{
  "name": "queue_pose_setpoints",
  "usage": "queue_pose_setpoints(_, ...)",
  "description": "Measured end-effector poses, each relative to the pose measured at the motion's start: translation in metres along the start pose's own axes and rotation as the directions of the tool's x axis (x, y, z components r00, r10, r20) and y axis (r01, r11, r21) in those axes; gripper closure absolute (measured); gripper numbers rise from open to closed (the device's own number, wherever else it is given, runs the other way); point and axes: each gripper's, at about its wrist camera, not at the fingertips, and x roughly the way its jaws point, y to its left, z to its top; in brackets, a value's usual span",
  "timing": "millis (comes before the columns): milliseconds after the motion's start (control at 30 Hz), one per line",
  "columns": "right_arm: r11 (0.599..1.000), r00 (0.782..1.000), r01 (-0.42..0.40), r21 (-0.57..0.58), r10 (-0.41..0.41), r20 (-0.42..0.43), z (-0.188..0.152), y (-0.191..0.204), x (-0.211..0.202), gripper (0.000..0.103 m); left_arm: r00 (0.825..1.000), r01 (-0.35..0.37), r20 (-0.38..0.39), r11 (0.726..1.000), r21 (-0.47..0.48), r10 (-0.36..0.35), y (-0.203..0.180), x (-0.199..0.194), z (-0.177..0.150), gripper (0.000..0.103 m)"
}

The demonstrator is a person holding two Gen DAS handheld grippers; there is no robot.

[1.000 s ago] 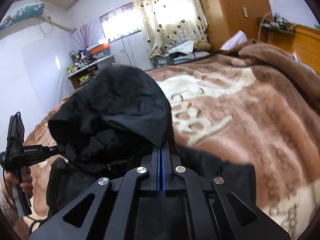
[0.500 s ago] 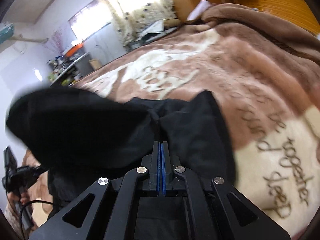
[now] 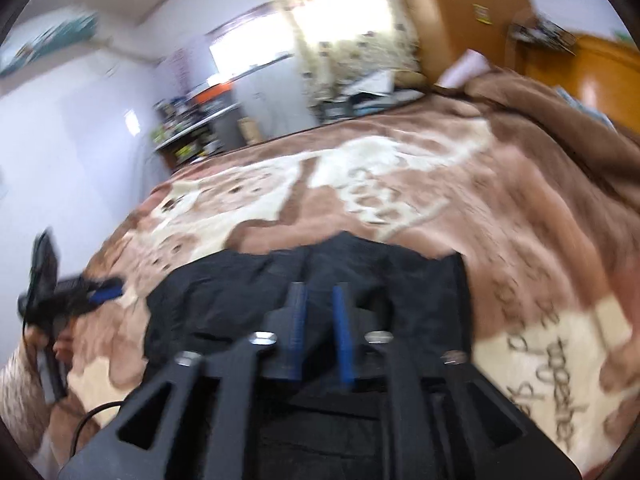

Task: Fold large clothes

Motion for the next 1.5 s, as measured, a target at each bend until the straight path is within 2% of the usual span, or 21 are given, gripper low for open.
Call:
queue_pose_setpoints(33,1.0,1.0,-0.009,-0.026,0.009,-0.008,0.002,0.01,0.003,0.065,1.0,0.006,-0.006,1.0,0.013,-0.006,-0.006,0.002,-0.001,0.032)
queue_pose_setpoints(100,0.997,1.0,-0.008,-0.076,0.006,-0.025,0.0,0.026,0.012,0.059,1.0,-0.015,-0.024,0.998,0.064,0.016,-0.024,0.013,-0.006,0.032)
queue_pose_setpoints(233,0.987,0.996,0.026,-0.159,-0.039,-0.078,-0.02,0.048,0.045,0.059,0.992,-0.052,-0.11,0.986,0.157,0.069,-0.044,0.049,-0.024,0.032)
queue_pose_setpoints(433,0.962,0.989,0.018,-0.271,-0.058,-0.139,-0.055,0.067,0.089,0.059,0.971,-0.145,-0.14,0.943,0.299,0.194,-0.045,0.089,-0.048,0.032)
queue_pose_setpoints(600,0.956,0.974,0.012,-0.292,-0.077,-0.214,-0.076,0.059,0.122,0.059,0.959,-0.167,-0.15,0.906,0.39,0.241,-0.038,0.11,-0.059,0.031)
queue_pose_setpoints(667,0.953,0.969,0.013,-0.303,-0.086,-0.23,-0.086,0.054,0.13,0.059,0.96,-0.164,-0.143,0.899,0.405,0.24,-0.035,0.115,-0.064,0.031)
queue_pose_setpoints(900,0.951,0.956,0.011,-0.308,-0.101,-0.277,-0.104,0.041,0.149,0.059,0.954,-0.185,-0.15,0.901,0.392,0.261,-0.027,0.133,-0.075,0.03)
queue_pose_setpoints(1100,0.945,0.942,0.022,-0.326,-0.129,-0.311,-0.109,0.041,0.163,0.059,0.949,-0.171,-0.184,0.909,0.381,0.255,-0.018,0.145,-0.077,0.03)
queue_pose_setpoints(1400,0.944,0.927,0.079,-0.32,-0.188,-0.325,-0.109,0.05,0.16,0.059,0.944,-0.192,-0.182,0.908,0.373,0.274,-0.026,0.136,-0.076,0.029)
queue_pose_setpoints(1433,0.946,0.921,0.092,-0.311,-0.199,-0.334,-0.104,0.053,0.157,0.059,0.943,-0.195,-0.188,0.915,0.353,0.274,-0.028,0.131,-0.074,0.029)
queue_pose_setpoints(1500,0.949,0.926,0.101,-0.297,-0.199,-0.32,-0.095,0.059,0.145,0.059,0.956,-0.162,-0.189,0.942,0.294,0.223,-0.03,0.112,-0.072,0.029)
